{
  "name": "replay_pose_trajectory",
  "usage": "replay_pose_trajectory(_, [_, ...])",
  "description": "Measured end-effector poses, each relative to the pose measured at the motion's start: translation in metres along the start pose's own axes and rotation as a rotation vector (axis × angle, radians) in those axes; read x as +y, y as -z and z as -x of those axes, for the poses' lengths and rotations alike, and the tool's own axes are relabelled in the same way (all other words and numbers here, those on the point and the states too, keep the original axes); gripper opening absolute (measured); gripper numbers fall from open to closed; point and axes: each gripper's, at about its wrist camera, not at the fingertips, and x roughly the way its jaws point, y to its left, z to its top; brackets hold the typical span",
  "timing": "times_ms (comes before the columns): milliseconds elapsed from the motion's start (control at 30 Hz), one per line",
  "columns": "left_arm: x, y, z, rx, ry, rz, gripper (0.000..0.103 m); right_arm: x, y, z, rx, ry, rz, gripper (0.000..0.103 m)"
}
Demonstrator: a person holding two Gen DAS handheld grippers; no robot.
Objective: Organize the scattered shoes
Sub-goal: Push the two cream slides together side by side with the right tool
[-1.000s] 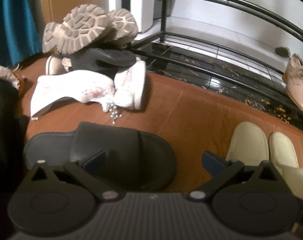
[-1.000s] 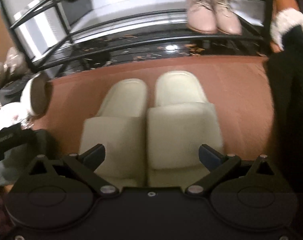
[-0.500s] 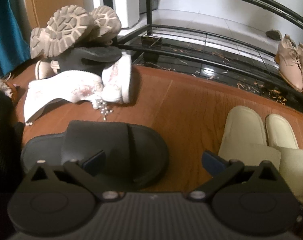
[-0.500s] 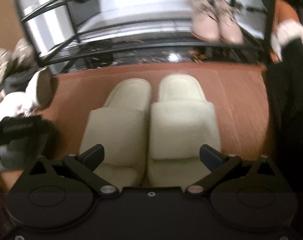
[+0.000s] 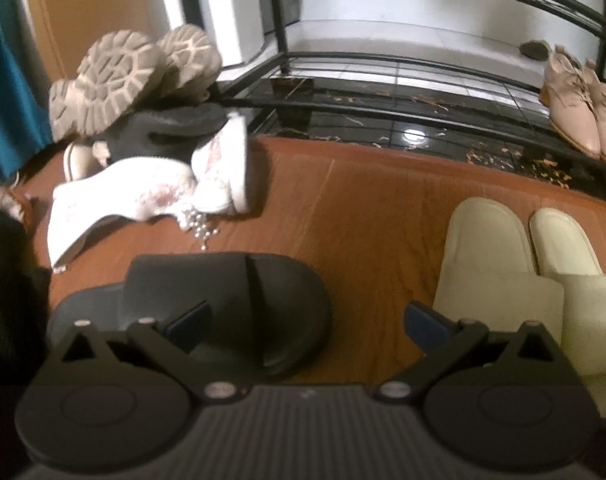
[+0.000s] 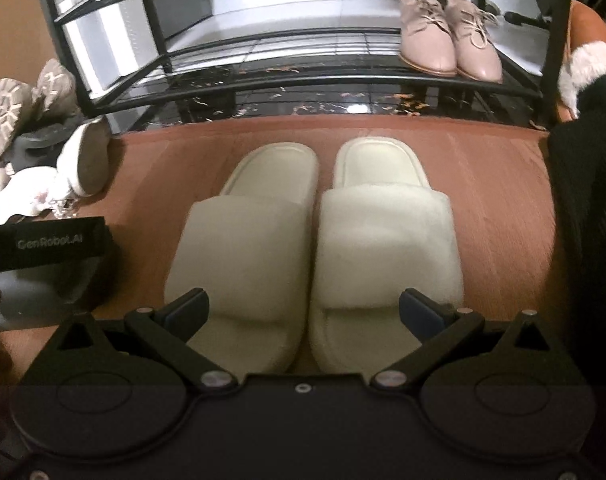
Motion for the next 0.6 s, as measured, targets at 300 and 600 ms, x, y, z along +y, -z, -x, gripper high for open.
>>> replay_pose_trajectory(300, [-0.005,0.0,-0.001,0.025,0.04,-0.012,0.102,-0.006,-0.001,0.0,0.002,-0.006,-0.036,0.103])
replay_pose_trajectory(600, [-0.005,0.003,-0.002,0.038,0.049,-0.013,0.102,-0.013,-0.002,-0.002,0.016,0.007,-0.08,0.103])
